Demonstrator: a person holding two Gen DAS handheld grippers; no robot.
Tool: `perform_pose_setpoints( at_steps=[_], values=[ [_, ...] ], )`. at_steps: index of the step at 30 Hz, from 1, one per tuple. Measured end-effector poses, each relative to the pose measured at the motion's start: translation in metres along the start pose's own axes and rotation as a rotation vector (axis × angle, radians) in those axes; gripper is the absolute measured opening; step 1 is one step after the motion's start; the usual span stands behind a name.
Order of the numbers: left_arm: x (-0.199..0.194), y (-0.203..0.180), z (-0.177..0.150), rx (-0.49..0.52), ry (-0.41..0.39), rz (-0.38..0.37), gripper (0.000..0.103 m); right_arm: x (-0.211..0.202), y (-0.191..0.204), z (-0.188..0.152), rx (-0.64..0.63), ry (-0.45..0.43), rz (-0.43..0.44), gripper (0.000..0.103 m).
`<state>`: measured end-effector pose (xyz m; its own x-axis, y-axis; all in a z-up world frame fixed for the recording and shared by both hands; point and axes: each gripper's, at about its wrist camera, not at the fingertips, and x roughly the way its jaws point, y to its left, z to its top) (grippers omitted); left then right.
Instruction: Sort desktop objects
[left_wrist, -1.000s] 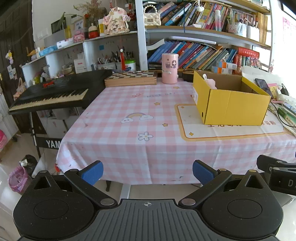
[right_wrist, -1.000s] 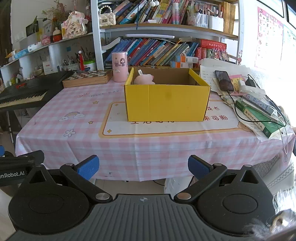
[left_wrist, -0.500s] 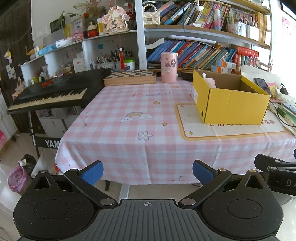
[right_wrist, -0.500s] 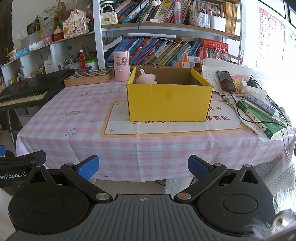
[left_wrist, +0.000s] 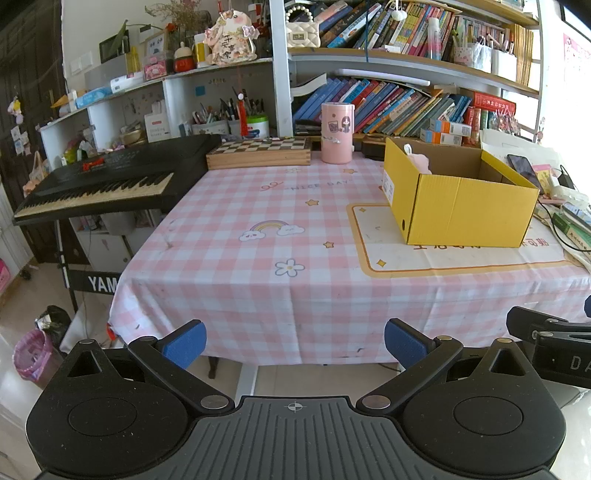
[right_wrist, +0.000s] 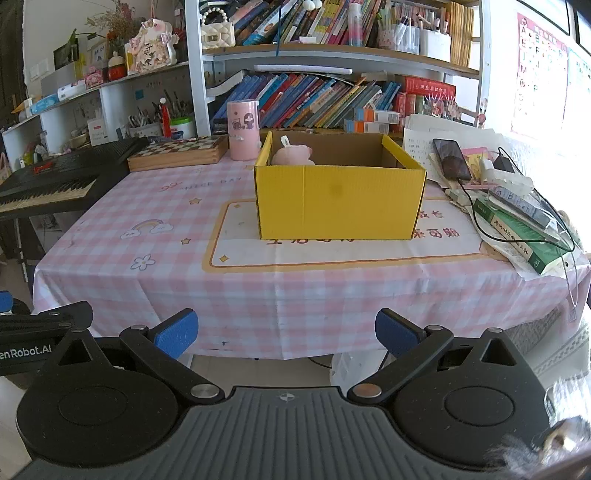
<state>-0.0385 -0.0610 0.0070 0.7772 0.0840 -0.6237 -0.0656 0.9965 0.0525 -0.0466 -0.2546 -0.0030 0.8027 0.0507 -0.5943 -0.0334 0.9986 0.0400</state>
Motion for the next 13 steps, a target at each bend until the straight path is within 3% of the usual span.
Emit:
perform_pose_setpoints(
  at_steps=[4,13],
  values=[
    [-0.0035,0.0028,-0.0023,-0.011,-0.016,-0.041,0.103,0.0018,0.0056,-0.0029,-0.002,0.004,0.001,0.103],
    [-0.0037,0.0046,-0.0011,-0.009,-0.026,-0.032,0.103,0.0029,0.0091,-0.0033,-0.006,0.012,0.003,0.103]
  ],
)
